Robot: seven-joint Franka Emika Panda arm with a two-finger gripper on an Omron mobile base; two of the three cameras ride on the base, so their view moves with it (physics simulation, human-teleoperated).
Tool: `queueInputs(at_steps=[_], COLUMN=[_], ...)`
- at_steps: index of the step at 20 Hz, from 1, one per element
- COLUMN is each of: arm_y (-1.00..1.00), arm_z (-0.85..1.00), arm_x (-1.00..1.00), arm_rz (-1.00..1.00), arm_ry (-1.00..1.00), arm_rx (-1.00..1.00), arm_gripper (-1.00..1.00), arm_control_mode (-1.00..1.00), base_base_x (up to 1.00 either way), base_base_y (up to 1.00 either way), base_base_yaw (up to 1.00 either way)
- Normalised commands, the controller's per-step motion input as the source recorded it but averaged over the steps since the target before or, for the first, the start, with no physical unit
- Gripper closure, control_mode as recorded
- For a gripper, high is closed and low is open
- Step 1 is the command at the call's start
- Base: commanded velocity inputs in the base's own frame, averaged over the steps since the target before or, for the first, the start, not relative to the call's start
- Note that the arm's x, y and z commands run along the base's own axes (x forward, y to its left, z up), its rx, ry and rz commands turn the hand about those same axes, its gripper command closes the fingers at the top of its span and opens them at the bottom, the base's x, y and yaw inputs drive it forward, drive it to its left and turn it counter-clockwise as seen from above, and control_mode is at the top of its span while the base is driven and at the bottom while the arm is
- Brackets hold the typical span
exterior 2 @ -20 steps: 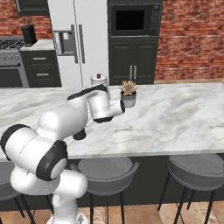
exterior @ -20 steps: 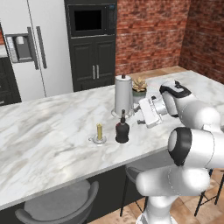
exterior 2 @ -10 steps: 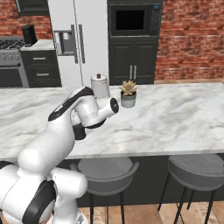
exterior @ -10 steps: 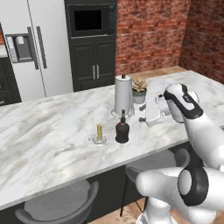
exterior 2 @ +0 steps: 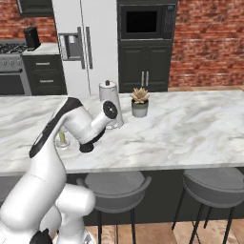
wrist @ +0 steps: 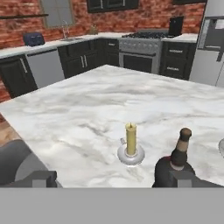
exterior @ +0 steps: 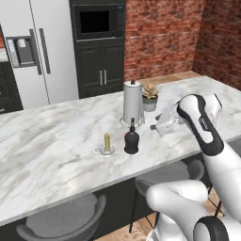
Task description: Get the candle and the liquor from the cabinet and move them to the dining counter.
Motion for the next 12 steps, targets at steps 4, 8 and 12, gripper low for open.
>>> queueInputs(at_steps=[4,8,12], arm_y=[-0.01,0.0,0.0], arm_z=[0.31,0.32,0.3], arm_x=[-0.47,-0.47,-0.48], arm_rz=[-0.09,-0.08,-0.08], arm_ry=[0.14,0.14,0.12], arm_rx=[0.0,0.0,0.0], arm_gripper=[-1.0,-1.0,-1.0], arm_control_mode=[-1.0,-1.0,-1.0], base_base_x=[0.0,0.0,0.0], base_base_y=[0.0,0.0,0.0], base_base_yaw=[0.0,0.0,0.0])
